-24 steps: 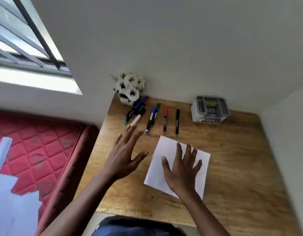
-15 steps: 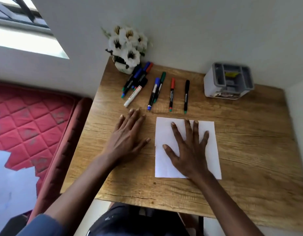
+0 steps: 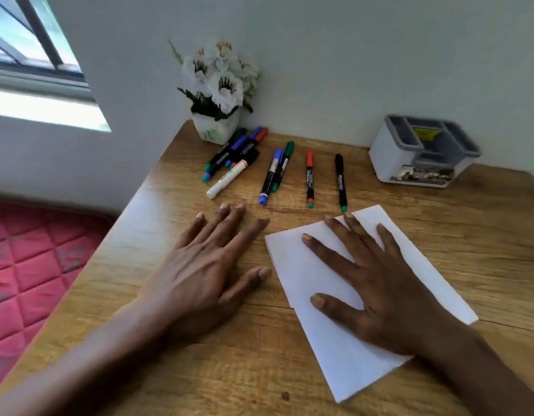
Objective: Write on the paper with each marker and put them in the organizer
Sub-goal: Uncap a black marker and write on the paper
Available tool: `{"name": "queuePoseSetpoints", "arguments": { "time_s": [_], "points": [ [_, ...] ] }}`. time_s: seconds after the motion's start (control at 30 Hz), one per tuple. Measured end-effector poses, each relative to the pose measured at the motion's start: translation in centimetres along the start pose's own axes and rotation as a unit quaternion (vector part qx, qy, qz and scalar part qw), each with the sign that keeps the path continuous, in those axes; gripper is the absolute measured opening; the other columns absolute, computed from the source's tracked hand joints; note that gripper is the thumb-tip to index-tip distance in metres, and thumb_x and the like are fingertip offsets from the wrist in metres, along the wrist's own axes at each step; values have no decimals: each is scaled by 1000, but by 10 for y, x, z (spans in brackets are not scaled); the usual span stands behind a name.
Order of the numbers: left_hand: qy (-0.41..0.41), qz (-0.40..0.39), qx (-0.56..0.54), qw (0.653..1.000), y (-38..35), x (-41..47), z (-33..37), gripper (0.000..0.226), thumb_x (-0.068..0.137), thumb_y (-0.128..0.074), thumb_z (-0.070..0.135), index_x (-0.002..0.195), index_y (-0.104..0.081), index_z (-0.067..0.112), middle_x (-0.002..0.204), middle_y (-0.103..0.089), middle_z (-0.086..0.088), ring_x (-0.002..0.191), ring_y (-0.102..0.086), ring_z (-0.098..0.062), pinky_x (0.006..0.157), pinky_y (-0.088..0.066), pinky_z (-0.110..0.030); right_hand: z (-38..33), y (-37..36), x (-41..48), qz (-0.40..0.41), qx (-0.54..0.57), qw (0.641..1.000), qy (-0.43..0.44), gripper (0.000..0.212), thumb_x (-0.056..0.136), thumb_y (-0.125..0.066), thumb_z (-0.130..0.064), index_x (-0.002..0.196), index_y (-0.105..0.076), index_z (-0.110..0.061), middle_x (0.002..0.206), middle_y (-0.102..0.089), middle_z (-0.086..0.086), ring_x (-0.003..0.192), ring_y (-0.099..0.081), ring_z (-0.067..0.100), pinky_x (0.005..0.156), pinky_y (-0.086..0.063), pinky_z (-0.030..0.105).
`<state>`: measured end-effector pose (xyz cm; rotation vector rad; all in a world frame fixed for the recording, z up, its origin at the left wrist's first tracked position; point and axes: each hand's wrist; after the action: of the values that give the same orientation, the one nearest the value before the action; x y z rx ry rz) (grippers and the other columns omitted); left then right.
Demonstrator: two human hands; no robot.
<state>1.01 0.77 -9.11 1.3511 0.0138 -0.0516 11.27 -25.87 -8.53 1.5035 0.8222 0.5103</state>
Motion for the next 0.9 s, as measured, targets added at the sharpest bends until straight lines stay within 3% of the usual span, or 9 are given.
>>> {"name": "queuePoseSetpoints", "arguments": {
  "time_s": [0.17,0.37,0.47,0.57,0.67,0.77,0.9],
  "points": [
    [-29,33,-19,999,-8,-2,-2,71,80,-3,88,148,1,69,169,2,18,154,11,-1,127,1,-38,4,-3,-9,15,3,999,34,71,81,-14,-89,143,14,-71,165,21,-27,149,26,-4,125,13,45],
    [-56,58,-24,996,-5,-5,4,55,95,-31,73,148,-32,60,167,-22,11,153,-22,-10,125,-20,-45,4,-1,-14,73,82,993,49,60,90,-50,-73,145,-29,-66,167,-15,-23,152,-9,-1,127,-3,48],
    [-64,54,-16,996,-5,-7,5,52,97,-33,70,148,-34,59,167,-24,12,153,-22,-9,125,-21,-42,6,0,-10,87,99,990,51,57,87,-55,-70,142,-38,-65,165,-23,-22,151,-19,2,126,-11,47],
    [-66,48,-8,997,-5,-6,4,55,95,-31,73,148,-33,59,167,-21,14,154,-18,-7,125,-18,-41,8,2,-4,102,142,984,37,46,89,-60,-63,134,-54,-55,154,-40,-24,140,-35,-2,118,-25,33],
    [-70,52,-1,996,-5,-6,5,57,94,-31,75,148,-34,58,167,-21,15,154,-17,-5,125,-18,-38,12,8,18,220,174,960,-16,38,89,-60,-59,113,-74,-33,121,-70,-16,109,-61,1,95,-48,30],
    [-73,51,1,996,-6,-5,4,59,93,-28,78,149,-32,59,167,-20,17,154,-15,-3,125,-18,-36,22,21,56,324,165,921,-138,23,87,-64,-41,89,-75,-21,89,-74,-5,83,-67,14,71,-51,29],
    [-74,44,0,996,-5,-4,3,64,88,-21,82,149,-30,60,167,-17,20,154,-12,-1,126,-17,-37,36,40,100,292,180,907,-246,25,82,-63,-36,92,-66,-14,90,-68,4,86,-65,23,66,-48,30]
  ]
}}
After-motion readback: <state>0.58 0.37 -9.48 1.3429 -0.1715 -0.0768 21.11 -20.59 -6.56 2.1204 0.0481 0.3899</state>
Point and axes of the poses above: each hand's wrist, its own x-axis towards the middle knuckle, its own y-axis out of the back of the hand, z = x × y
